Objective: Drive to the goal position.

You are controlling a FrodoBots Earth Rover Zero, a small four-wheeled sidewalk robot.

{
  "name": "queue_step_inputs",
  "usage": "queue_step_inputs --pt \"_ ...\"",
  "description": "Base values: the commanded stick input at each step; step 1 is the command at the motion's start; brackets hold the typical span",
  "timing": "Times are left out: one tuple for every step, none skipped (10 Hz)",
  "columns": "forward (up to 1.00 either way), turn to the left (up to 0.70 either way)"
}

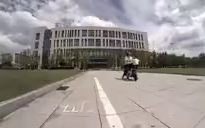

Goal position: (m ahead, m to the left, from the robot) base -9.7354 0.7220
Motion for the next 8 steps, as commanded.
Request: queue_step_inputs --pt "0.70 0.00" --pt "0.70 0.00" --pt "0.70 0.00" --pt "0.70 0.00" --pt "0.70 0.00" --pt "0.70 0.03" --pt "0.70 0.20" --pt "0.70 0.28"
